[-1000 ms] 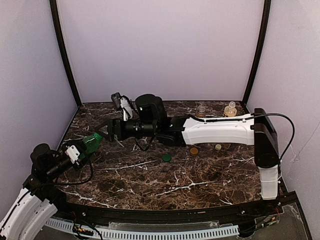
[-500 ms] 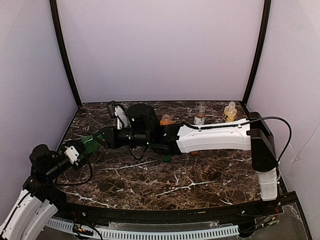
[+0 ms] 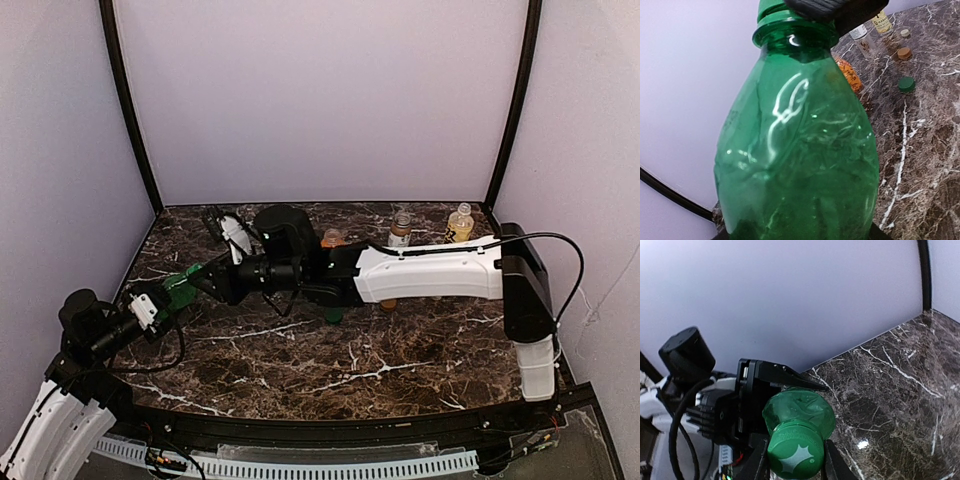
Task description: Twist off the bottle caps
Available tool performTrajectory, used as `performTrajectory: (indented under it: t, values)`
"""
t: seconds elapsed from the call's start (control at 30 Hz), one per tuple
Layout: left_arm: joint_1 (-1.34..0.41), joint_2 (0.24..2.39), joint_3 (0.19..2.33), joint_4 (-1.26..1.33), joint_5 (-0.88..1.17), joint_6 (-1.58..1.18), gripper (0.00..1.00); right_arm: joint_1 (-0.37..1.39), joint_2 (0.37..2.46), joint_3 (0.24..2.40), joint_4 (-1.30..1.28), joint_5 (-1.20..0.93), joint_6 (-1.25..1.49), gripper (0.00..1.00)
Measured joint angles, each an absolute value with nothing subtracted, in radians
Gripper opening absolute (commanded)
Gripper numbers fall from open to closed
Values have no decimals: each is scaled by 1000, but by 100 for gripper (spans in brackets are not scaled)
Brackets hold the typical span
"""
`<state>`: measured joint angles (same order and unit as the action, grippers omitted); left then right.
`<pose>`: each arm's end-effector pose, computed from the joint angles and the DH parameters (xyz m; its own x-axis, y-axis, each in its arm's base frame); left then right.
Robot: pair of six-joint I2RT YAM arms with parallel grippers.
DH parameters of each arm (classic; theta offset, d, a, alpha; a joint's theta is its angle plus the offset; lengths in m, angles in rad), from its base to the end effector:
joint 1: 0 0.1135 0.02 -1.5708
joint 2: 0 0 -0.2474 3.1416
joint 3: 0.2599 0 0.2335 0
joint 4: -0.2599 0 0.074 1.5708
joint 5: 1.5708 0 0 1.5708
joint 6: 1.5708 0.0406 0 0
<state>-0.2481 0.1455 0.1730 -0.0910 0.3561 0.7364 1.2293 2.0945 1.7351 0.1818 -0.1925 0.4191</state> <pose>0.1041 -0.0410 0.2084 0.3355 0.5644 -0.7542 0.4617 0.5994 0.6539 0.1562 0.4625 0.2844 -0.4561 -0.0905 -0.8853 -0.8783 0.2059 0.4314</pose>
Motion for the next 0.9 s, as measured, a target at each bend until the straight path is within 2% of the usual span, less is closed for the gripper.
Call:
performTrajectory:
  t: [0.37,0.6,0.83,0.87,0.9]
  values:
    - [-234,145,173,-247,618,704,12,1203,2069,1798,-139,-457,-383,0]
    - [-235,161,177,-266,707,716,12,1208,2069,1853,-282,-501,-786,0]
    - [-236,179,177,-276,722,734,12,1216,2109,1950,-394,-483,-1054,0]
    - [-236,181,177,-279,719,735,12,1217,2114,1959,-404,-478,-1076,7]
    - [-236,185,177,-281,717,737,12,1217,2118,1967,-413,-473,-1096,19]
